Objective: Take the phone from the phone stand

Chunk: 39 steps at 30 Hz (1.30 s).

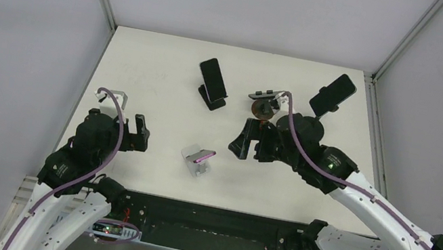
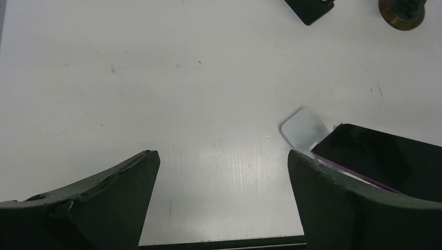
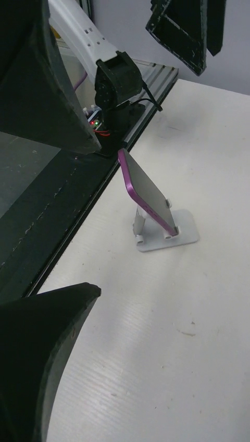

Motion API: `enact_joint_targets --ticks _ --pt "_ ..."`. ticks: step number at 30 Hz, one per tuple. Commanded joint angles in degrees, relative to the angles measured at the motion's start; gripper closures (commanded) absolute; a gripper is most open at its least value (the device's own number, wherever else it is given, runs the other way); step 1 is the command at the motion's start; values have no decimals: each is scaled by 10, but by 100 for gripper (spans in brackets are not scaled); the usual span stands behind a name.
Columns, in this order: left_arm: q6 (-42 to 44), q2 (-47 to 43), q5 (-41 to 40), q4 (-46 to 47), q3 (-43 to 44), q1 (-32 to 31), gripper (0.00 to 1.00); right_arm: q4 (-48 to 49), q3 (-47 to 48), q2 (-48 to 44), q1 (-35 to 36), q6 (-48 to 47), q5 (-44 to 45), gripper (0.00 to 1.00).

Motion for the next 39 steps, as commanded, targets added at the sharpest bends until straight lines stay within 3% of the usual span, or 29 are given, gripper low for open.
enact_joint_targets --ticks 1,7,14,19,23,26,33,36,39 --pt "19 8 64 20 5 4 0 39 12 6 30 -44 12 1" --pt "36 -3 137 59 -5 4 0 16 28 21 44 9 63 1" --pt "100 -4 257 179 -47 4 0 4 17 11 50 81 109 2" --pt "214 20 408 212 -27 4 0 -39 14 -12 50 88 119 2" --pt "359 24 617 211 -26 4 0 -55 0 -39 50 84 114 2" --pt "426 28 697 211 -23 4 0 -60 -14 -61 50 80 104 1" --pt "458 78 753 211 8 4 0 -77 -44 -101 50 81 108 1" --pt "446 50 696 211 2 4 0 -72 -46 -98 51 83 105 1" --pt "380 9 604 211 -4 4 0 -44 -36 -70 66 64 117 1"
